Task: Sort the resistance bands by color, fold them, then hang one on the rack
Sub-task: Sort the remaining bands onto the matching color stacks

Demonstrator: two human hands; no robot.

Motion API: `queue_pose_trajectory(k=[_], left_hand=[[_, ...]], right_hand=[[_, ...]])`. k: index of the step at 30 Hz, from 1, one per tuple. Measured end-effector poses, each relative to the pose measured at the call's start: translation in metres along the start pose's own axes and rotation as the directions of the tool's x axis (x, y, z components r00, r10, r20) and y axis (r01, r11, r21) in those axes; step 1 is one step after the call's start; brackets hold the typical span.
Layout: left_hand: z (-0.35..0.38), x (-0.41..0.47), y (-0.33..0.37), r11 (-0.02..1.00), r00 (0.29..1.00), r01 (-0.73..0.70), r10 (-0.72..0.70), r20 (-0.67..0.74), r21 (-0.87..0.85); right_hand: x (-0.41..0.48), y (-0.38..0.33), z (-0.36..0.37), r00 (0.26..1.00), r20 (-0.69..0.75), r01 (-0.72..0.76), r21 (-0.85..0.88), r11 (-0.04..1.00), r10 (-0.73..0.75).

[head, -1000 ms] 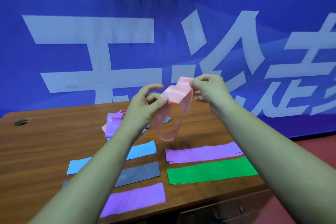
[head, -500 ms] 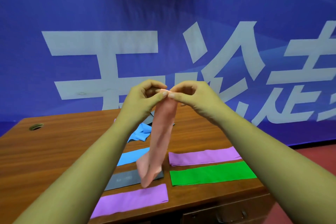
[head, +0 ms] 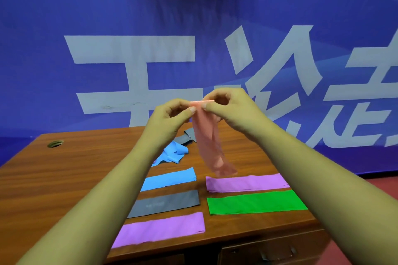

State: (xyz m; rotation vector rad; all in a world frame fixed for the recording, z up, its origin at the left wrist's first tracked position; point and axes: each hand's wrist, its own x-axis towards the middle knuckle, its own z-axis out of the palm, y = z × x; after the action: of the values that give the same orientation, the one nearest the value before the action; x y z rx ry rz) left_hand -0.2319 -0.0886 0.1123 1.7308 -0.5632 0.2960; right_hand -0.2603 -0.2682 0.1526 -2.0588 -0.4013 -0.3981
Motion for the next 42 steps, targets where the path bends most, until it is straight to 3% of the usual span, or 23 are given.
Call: queue_pose_trajectory(k=[3,5,7,9,13,16,23,33,38,42], left_hand=[[0.006,0.0,-0.001,0.997,0.999,0.021,-0.019,0.039,-0.072],[0.01,-0.003,-0.009,0.983,0.989,0.099,-0.08,0.128,-0.157],[0.013,-0.007,-0.022,0.976,0.96,0.183,-0.15,0.237,-0.12],[0.015,-0.014,-0.035,0.976,0.944,0.213,-0.194,0.266,-0.045],[0.01,-0.028,-0.057,0.935,0.907,0.333,-0.281,0.313,-0.125],[0.005,-0.04,-0.078,0.906,0.847,0.416,-0.352,0.399,-0.083],[-0.007,-0.057,-0.114,0.897,0.847,0.439,-0.431,0.311,0.05],[-0.021,-0.062,-0.141,0.837,0.812,0.547,-0.524,0.256,-0.02],[-0.027,-0.062,-0.141,0.757,0.787,0.615,-0.573,0.227,-0.219],[-0.031,-0.066,-0.142,0.584,0.727,0.678,-0.621,0.293,-0.446]], right_hand=[[0.001,0.0,0.0,0.999,0.054,-0.006,-0.049,0.999,0.009],[0.003,0.0,0.001,1.0,-0.028,0.013,-0.012,1.0,-0.013],[0.007,0.002,-0.001,0.99,-0.142,0.011,0.01,1.0,-0.01],[0.011,0.006,-0.003,0.984,-0.178,-0.026,0.004,1.0,0.026],[0.017,0.019,-0.008,0.926,-0.37,-0.06,0.056,0.997,0.077],[0.017,0.027,-0.007,0.918,-0.378,-0.114,0.049,0.992,0.124],[0.021,0.053,-0.004,0.897,-0.378,-0.209,0.098,0.973,0.23],[0.022,0.08,-0.007,0.825,-0.388,-0.297,0.321,0.899,0.411],[0.02,0.096,-0.012,0.778,-0.389,-0.352,0.379,0.856,0.493],[0.016,0.107,-0.015,0.737,-0.388,-0.391,0.422,0.818,0.553]])
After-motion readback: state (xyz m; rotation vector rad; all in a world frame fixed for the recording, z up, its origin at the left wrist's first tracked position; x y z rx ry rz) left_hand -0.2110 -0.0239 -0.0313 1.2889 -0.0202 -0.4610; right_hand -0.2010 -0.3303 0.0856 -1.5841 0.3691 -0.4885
